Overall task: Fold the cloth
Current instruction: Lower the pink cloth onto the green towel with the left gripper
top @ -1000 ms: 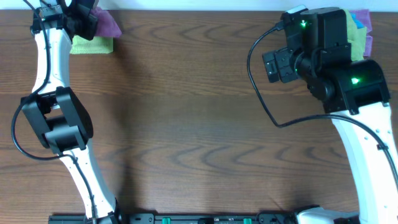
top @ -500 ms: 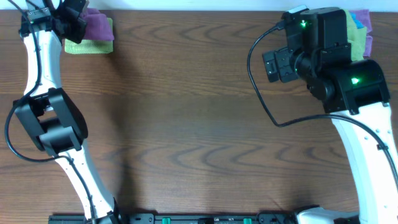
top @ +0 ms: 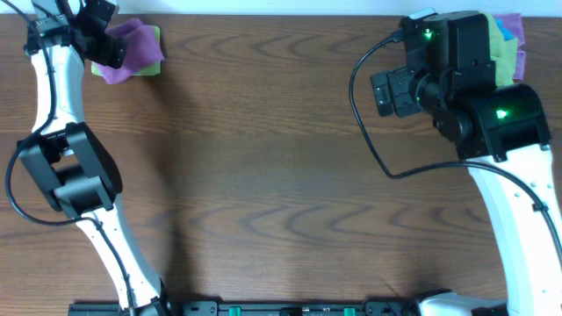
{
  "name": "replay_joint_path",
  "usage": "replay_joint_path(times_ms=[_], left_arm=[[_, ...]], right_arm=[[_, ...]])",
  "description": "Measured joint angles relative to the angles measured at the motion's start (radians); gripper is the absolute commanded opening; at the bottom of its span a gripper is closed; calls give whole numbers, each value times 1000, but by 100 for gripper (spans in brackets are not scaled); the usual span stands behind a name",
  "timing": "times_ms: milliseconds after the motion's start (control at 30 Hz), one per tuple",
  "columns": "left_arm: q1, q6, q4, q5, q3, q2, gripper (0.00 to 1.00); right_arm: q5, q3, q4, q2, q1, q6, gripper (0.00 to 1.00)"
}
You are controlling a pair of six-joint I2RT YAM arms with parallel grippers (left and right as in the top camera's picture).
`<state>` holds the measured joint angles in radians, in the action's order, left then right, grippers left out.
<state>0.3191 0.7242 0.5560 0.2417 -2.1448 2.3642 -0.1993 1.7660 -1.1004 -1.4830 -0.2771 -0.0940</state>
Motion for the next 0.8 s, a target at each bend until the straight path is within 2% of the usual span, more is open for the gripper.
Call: replay_joint_path(times_ms=[133, 300, 533, 800], left_arm=[[2, -45, -16, -104, 0, 23, 96], [2, -108, -39, -166, 0, 26, 95], [2, -213, -39, -186, 0, 26, 95], [2, -311, 82, -171, 0, 26, 95]], right_arm=[[0, 0, -2, 0, 0, 5, 99], [0, 0, -2, 0, 0, 7, 99], [1, 0, -2, 0, 0, 7, 99], [1, 0, -2, 0, 0, 8, 99]])
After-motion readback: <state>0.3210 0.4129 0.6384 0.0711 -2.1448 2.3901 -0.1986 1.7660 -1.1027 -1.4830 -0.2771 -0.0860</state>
